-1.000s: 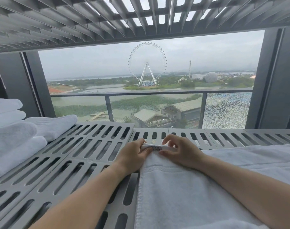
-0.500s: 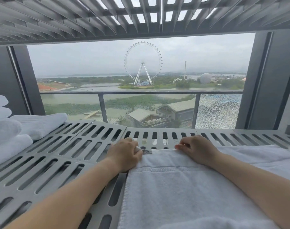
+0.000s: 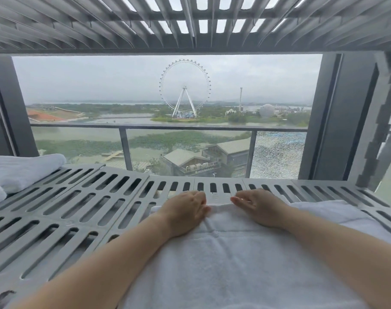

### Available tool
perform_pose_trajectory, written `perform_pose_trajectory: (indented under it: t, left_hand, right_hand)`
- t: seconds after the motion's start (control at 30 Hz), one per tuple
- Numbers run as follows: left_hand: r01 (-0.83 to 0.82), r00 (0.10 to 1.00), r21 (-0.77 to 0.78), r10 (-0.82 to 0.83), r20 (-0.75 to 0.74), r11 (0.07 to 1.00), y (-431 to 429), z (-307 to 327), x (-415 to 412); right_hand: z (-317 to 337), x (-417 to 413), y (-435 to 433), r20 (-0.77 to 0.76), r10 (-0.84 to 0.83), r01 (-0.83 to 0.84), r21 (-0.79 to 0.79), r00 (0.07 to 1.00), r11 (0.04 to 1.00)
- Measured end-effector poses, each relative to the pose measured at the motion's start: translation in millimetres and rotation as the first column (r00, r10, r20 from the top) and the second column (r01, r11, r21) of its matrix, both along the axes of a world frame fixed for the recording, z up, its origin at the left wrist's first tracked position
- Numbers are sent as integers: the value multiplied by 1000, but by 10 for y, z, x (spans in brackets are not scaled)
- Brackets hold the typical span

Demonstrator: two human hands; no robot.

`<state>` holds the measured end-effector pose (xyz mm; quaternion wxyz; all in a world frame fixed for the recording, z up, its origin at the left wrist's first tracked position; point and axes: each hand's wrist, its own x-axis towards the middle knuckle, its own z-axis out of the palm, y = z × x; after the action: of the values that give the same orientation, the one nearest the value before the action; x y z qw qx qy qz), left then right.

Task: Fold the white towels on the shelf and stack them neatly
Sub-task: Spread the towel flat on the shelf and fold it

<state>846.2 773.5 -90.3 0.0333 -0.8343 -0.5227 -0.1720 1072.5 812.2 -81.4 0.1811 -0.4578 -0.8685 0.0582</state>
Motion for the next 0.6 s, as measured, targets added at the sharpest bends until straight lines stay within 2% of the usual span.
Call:
perform_pose_trajectory:
  t: [0.07,0.17,0.33,0.47,0.6]
  left_hand:
    - [13,1000,31,-12,-28,999,-17,8,12]
    - [25,999,47,-23,-50,999,-29,7,12]
    - [42,991,72,-32,-132,997,-40,13,33]
    - [62,982,200,-24,-187,978,-51,14,63]
    - [0,974,155,35,-224,988,-23,67,4]
  right_hand:
    - [20,188,2,25,2,-2,-13,1000,1000]
    - [-18,328,16,59,23,-27,70,998,997]
    - [-107,288,54,-45,44,-38,125,998,991]
    - [-102,297,66,44,45,-48,52,998,997]
    - [-26,392,26,170,47,-61,78,984,995]
